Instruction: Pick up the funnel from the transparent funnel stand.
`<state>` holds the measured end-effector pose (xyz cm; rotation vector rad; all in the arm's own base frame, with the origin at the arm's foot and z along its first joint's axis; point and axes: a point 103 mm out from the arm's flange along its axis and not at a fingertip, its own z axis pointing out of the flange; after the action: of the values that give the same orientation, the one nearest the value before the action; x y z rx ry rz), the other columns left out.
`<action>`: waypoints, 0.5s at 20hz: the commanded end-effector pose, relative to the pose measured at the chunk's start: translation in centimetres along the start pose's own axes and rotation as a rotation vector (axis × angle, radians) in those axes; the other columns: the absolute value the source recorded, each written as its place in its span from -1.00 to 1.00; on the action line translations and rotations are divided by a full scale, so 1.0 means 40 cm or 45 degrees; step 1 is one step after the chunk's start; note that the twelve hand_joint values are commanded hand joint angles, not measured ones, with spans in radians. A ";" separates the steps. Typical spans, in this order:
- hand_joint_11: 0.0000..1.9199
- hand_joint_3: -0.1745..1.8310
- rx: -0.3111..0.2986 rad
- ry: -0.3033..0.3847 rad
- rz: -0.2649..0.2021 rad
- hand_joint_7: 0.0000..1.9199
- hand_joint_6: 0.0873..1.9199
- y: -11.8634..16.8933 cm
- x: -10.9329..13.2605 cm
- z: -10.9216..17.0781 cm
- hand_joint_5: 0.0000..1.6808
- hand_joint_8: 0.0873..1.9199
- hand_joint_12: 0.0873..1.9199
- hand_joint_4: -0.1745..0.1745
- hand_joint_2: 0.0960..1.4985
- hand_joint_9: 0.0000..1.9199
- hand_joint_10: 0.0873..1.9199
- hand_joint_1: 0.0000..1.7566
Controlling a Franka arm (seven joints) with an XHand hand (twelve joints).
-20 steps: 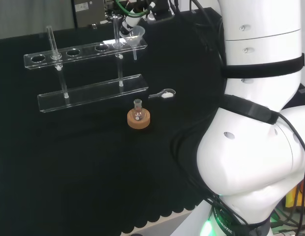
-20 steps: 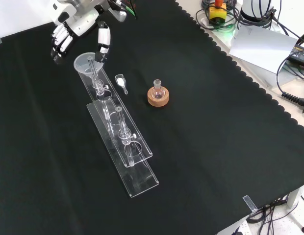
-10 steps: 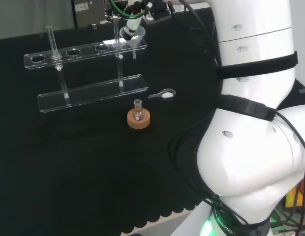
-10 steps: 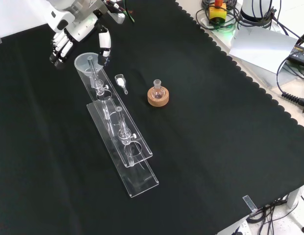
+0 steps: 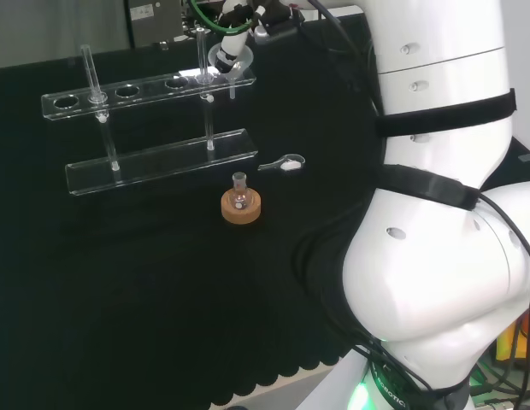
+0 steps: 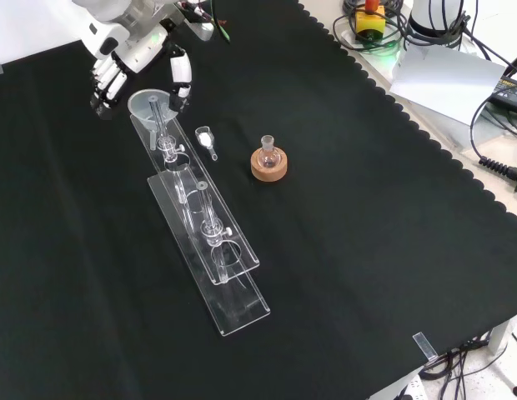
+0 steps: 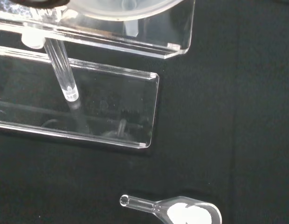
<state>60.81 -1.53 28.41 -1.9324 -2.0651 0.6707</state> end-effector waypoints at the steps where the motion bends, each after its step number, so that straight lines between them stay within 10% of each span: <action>1: -0.85 -0.33 -0.042 0.001 -0.005 -1.00 -1.00 -0.027 0.002 -0.022 -0.79 -0.61 0.56 -0.14 -0.16 -0.85 -0.19 -0.25; 10: -0.84 -0.32 -0.011 0.001 -0.013 -1.00 -1.00 -0.059 0.027 -0.010 -0.78 -0.57 0.56 -0.15 -0.17 -0.83 -0.20 -0.25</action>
<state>59.22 -0.98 29.85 -1.9342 -2.0831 0.6529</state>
